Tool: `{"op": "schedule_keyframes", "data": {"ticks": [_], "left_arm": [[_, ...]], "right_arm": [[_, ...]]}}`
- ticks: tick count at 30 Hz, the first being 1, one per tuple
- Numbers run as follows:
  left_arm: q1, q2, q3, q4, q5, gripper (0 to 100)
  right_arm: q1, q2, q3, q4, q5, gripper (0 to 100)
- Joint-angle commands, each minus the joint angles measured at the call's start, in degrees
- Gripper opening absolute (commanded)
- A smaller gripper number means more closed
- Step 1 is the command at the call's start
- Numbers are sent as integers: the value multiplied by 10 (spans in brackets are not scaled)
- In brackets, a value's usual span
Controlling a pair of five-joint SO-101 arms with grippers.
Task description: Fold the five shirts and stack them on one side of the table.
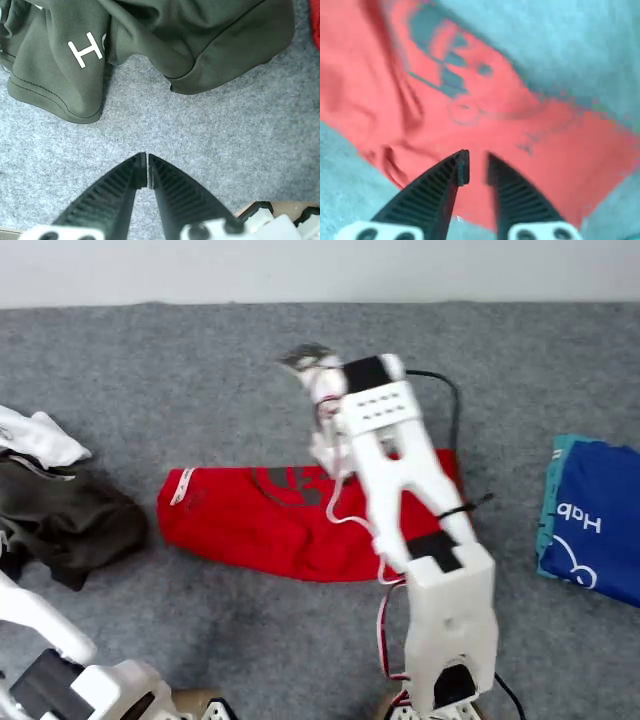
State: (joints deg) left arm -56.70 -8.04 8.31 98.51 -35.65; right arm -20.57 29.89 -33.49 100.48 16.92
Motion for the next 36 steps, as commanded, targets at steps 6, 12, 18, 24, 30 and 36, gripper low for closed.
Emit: {"op": "schedule_keyframes", "data": {"ticks": [6,12,18,24,30,36], "left_arm": [[1,-6,-51,-6,-4,19],[1,-6,-52,-6,-4,19],[2,-6,-52,-6,-4,19],[2,-6,-52,-6,-4,19],[2,-6,-53,-6,-4,19],[2,-6,-53,-6,-4,19]], "right_arm": [[114,-73,99,7,-33,292],[165,-19,99,-37,-62,292],[179,44,99,-58,-78,292],[178,100,97,-76,-106,283],[175,141,97,-83,-104,156],[188,146,96,-84,-91,49]]}}
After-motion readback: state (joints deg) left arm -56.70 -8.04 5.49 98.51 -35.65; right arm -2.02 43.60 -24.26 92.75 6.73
